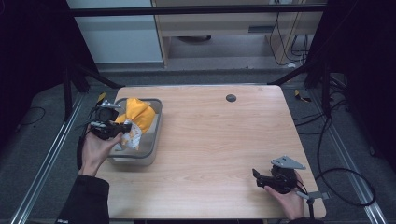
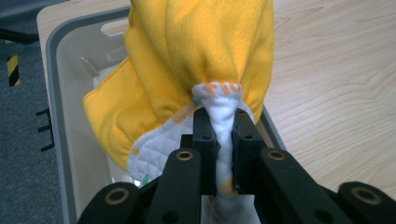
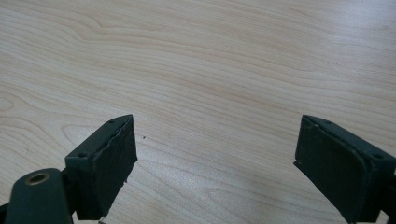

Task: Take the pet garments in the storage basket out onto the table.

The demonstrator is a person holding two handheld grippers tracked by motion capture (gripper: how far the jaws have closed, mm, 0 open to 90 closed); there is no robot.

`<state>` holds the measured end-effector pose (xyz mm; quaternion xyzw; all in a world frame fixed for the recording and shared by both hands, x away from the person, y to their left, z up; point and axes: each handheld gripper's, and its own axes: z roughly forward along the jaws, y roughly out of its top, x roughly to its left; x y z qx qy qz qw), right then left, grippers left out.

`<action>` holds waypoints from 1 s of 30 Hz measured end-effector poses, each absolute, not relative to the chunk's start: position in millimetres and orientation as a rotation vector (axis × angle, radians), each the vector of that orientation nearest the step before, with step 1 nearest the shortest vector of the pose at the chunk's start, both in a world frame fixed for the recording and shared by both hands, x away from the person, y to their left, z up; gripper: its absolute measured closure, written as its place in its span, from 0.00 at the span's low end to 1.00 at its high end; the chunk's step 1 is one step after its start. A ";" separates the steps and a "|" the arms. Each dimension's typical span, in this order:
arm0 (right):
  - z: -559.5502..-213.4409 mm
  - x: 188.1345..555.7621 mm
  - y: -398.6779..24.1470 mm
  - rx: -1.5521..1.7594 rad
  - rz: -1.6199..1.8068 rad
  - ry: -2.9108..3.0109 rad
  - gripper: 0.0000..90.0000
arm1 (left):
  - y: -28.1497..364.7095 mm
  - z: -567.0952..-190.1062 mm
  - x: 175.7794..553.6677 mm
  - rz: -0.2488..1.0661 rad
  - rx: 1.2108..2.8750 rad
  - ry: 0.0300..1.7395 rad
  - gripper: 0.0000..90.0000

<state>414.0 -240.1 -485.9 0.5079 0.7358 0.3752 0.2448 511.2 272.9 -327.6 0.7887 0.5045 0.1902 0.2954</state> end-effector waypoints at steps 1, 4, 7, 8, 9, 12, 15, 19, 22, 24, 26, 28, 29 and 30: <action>-485.9 414.0 -240.1 1.386 1.024 2.009 0.14 | 272.0 -326.2 510.4 0.503 2.102 1.337 0.92; -485.1 413.5 -240.0 1.391 1.028 2.009 0.14 | 268.9 -322.3 507.9 0.505 2.108 1.314 0.92; -485.2 413.5 -240.0 1.391 1.027 2.010 0.14 | 265.3 -318.2 505.1 0.504 2.119 1.295 0.92; -485.3 413.5 -240.0 1.390 1.026 2.010 0.14 | 264.0 -316.7 504.1 0.505 2.122 1.292 0.92; -485.2 413.5 -240.0 1.391 1.028 2.009 0.14 | 262.9 -315.1 503.3 0.505 2.124 1.285 0.92; -485.3 413.5 -240.0 1.394 1.026 2.006 0.14 | 259.3 -310.8 500.9 0.503 2.132 1.267 0.92; -485.3 413.5 -240.4 1.388 1.024 2.002 0.14 | 255.1 -308.3 499.0 0.496 2.147 1.244 0.92; -484.7 413.2 -240.3 1.395 1.029 2.002 0.14 | 248.8 -305.9 496.1 0.489 2.160 1.216 0.92; -484.5 413.0 -240.2 1.392 1.030 2.002 0.14 | 244.7 -303.8 494.0 0.481 2.166 1.200 0.92; -484.4 412.9 -240.2 1.395 1.030 2.001 0.14 | 242.3 -302.0 492.6 0.478 2.172 1.189 0.92; -484.4 412.9 -240.2 1.394 1.029 2.001 0.14 | 240.1 -300.8 491.4 0.469 2.172 1.177 0.92; -484.3 413.0 -240.4 1.390 1.028 2.002 0.14 | 237.5 -299.8 490.3 0.461 2.176 1.167 0.92; -484.2 412.9 -240.3 1.391 1.029 2.001 0.14 | 235.9 -299.4 489.8 0.460 2.180 1.159 0.92; -484.4 413.1 -240.6 1.386 1.027 2.001 0.14 | 234.0 -299.1 489.2 0.456 2.185 1.154 0.92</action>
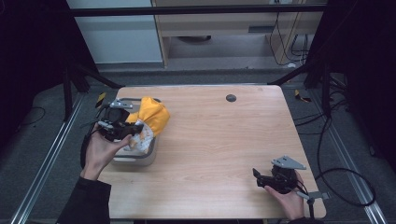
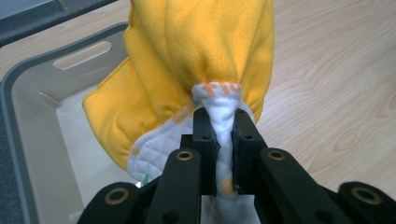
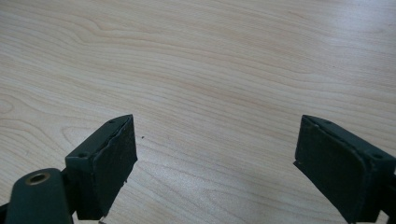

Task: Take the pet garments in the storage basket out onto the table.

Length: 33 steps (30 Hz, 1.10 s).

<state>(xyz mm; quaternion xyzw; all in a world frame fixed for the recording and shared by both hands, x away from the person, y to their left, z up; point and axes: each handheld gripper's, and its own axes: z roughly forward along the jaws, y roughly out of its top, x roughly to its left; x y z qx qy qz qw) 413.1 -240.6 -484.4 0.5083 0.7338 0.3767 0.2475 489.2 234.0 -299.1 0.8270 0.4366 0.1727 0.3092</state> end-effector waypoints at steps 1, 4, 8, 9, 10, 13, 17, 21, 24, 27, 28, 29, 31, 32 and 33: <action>-484.1 412.8 -240.3 1.392 1.030 2.001 0.14 | 232.1 -298.9 488.6 0.457 2.191 1.147 0.92; -484.3 412.9 -240.5 1.386 1.028 2.000 0.14 | 225.9 -298.5 487.0 0.454 2.202 1.125 0.92; -484.3 413.0 -240.8 1.383 1.027 1.994 0.14 | 217.6 -298.9 485.6 0.440 2.215 1.102 0.92; -484.3 413.0 -240.9 1.384 1.028 1.993 0.14 | 215.6 -299.3 485.3 0.438 2.218 1.096 0.92; -484.3 412.9 -240.9 1.384 1.028 1.994 0.14 | 213.8 -299.7 485.0 0.434 2.223 1.090 0.92; -484.3 412.8 -240.9 1.383 1.028 1.993 0.14 | 209.5 -300.3 484.1 0.426 2.236 1.072 0.92; -484.3 412.9 -241.1 1.380 1.027 1.993 0.14 | 203.5 -302.2 483.5 0.417 2.243 1.057 0.92; -484.2 412.8 -241.1 1.382 1.027 1.992 0.14 | 197.7 -305.5 482.5 0.404 2.252 1.038 0.92; -484.5 413.0 -241.2 1.377 1.022 2.000 0.14 | 193.5 -308.8 482.1 0.395 2.254 1.027 0.92; -484.5 412.9 -241.0 1.375 1.022 2.000 0.14 | 189.6 -311.2 481.8 0.391 2.259 1.016 0.92; -484.5 412.9 -241.1 1.374 1.022 1.999 0.14 | 187.8 -312.1 481.6 0.387 2.255 1.012 0.92; -484.4 412.8 -241.2 1.375 1.023 1.997 0.14 | 186.9 -312.4 481.5 0.386 2.259 1.008 0.92; -484.4 412.7 -241.1 1.377 1.024 1.995 0.14 | 184.1 -313.1 480.9 0.379 2.265 0.998 0.92; -484.3 412.6 -241.1 1.376 1.024 1.995 0.14 | 181.9 -313.9 480.3 0.376 2.261 0.995 0.92; -484.3 412.5 -241.1 1.376 1.023 1.994 0.14 | 181.1 -314.0 480.1 0.375 2.265 0.990 0.92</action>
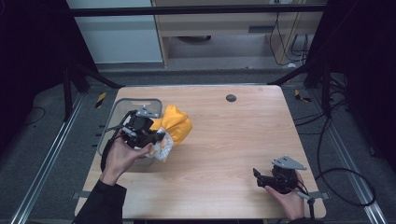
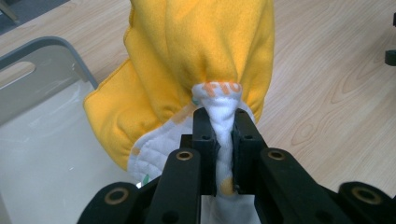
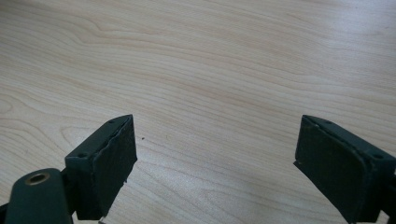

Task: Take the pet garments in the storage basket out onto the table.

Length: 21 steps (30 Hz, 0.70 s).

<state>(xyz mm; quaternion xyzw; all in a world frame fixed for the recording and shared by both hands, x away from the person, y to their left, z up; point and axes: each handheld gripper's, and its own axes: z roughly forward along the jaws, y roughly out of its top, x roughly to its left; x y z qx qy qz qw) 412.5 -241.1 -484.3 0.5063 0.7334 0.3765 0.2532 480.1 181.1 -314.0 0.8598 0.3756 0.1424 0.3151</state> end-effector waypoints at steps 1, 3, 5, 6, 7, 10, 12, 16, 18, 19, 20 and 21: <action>-484.3 412.4 -241.0 1.377 1.024 1.993 0.14 | 179.4 -314.8 479.8 0.370 2.261 0.989 0.92; -484.2 412.2 -241.0 1.376 1.023 1.992 0.14 | 176.5 -315.9 479.9 0.365 2.272 0.976 0.92; -484.0 412.0 -241.2 1.374 1.024 1.991 0.14 | 173.9 -317.0 479.7 0.361 2.274 0.971 0.92; -484.0 412.0 -241.4 1.372 1.024 1.990 0.14 | 172.6 -317.6 479.7 0.359 2.278 0.965 0.92; -484.0 412.0 -241.6 1.369 1.023 1.988 0.14 | 171.2 -318.2 479.6 0.359 2.280 0.960 0.92; -484.1 412.0 -241.8 1.362 1.021 1.985 0.14 | 167.0 -320.4 479.8 0.358 2.287 0.956 0.92; -484.0 412.0 -242.0 1.357 1.023 1.984 0.14 | 164.6 -322.0 480.1 0.356 2.284 0.957 0.92; -483.9 411.7 -242.6 1.358 1.023 1.979 0.14 | 158.3 -326.5 481.5 0.343 2.299 0.941 0.92; -483.9 411.6 -242.7 1.355 1.021 1.977 0.14 | 153.9 -329.4 482.0 0.337 2.310 0.933 0.92; -483.9 411.5 -242.8 1.353 1.021 1.975 0.14 | 152.5 -330.4 482.0 0.334 2.308 0.934 0.92; -483.9 411.5 -242.8 1.352 1.021 1.973 0.14 | 151.0 -331.5 482.3 0.333 2.310 0.928 0.92; -483.9 411.4 -242.9 1.350 1.021 1.971 0.14 | 149.1 -332.9 482.4 0.330 2.308 0.928 0.92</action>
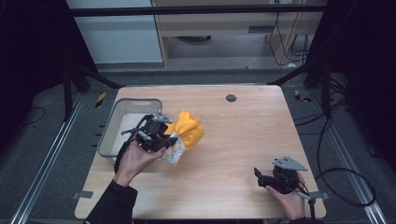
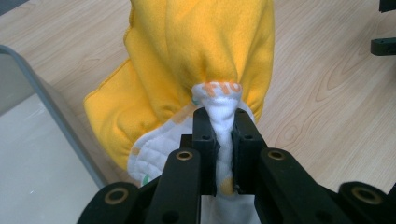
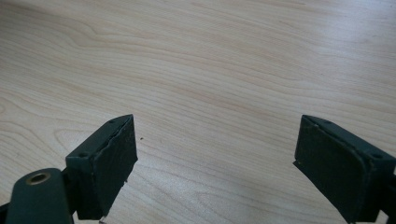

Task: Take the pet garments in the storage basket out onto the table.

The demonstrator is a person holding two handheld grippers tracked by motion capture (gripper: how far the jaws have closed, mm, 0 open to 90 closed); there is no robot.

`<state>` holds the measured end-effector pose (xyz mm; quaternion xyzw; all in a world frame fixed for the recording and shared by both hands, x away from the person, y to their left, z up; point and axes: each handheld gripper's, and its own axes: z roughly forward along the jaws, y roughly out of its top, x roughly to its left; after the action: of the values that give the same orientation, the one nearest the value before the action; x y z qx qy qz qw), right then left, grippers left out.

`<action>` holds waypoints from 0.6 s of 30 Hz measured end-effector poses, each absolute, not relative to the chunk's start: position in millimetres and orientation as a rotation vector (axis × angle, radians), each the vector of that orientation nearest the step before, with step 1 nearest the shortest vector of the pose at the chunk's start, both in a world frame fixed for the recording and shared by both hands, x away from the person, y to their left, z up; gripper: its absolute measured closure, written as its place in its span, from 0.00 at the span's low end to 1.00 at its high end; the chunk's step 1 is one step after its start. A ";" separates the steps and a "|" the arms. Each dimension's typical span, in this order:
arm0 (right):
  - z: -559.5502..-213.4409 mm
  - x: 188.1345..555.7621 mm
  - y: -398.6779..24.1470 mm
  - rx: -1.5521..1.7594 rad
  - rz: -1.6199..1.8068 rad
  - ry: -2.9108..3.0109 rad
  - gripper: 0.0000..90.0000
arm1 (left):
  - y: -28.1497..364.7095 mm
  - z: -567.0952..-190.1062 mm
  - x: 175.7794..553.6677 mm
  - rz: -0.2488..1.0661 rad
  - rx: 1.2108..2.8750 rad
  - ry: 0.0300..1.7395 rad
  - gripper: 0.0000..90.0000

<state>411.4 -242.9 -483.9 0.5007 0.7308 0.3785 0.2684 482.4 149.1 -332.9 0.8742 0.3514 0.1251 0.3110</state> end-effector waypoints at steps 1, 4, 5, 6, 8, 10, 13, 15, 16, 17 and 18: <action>-483.7 411.1 -242.8 1.361 1.024 1.969 0.15 | 147.9 -333.7 482.7 0.328 2.309 0.922 0.92; -483.9 411.4 -243.6 1.356 1.020 1.965 0.15 | 142.6 -337.1 483.7 0.319 2.316 0.913 0.92; -484.2 411.6 -244.1 1.345 1.016 1.963 0.15 | 141.1 -338.3 484.5 0.315 2.316 0.912 0.92; -484.2 411.4 -244.1 1.346 1.018 1.961 0.15 | 139.7 -339.7 485.4 0.310 2.318 0.908 0.92; -484.3 411.5 -244.4 1.346 1.018 1.958 0.15 | 135.9 -343.2 487.0 0.299 2.322 0.903 0.92; -484.4 411.4 -244.6 1.349 1.019 1.956 0.15 | 132.9 -345.7 487.7 0.294 2.331 0.897 0.92; -484.4 411.3 -244.9 1.353 1.020 1.954 0.15 | 128.0 -350.3 488.4 0.285 2.338 0.889 0.92; -484.0 410.9 -245.1 1.355 1.022 1.950 0.15 | 125.2 -352.8 488.7 0.282 2.341 0.889 0.92; -483.8 410.9 -245.4 1.353 1.022 1.949 0.15 | 123.9 -354.6 488.9 0.283 2.340 0.887 0.92; -483.8 410.9 -245.6 1.353 1.022 1.948 0.15 | 123.2 -355.6 489.0 0.279 2.340 0.888 0.92; -484.0 411.0 -245.9 1.347 1.019 1.947 0.15 | 122.2 -357.5 489.5 0.273 2.340 0.886 0.92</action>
<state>411.0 -245.9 -484.0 0.5019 0.7256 0.3797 0.2783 489.5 122.2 -357.5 0.8847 0.3349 0.1032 0.3072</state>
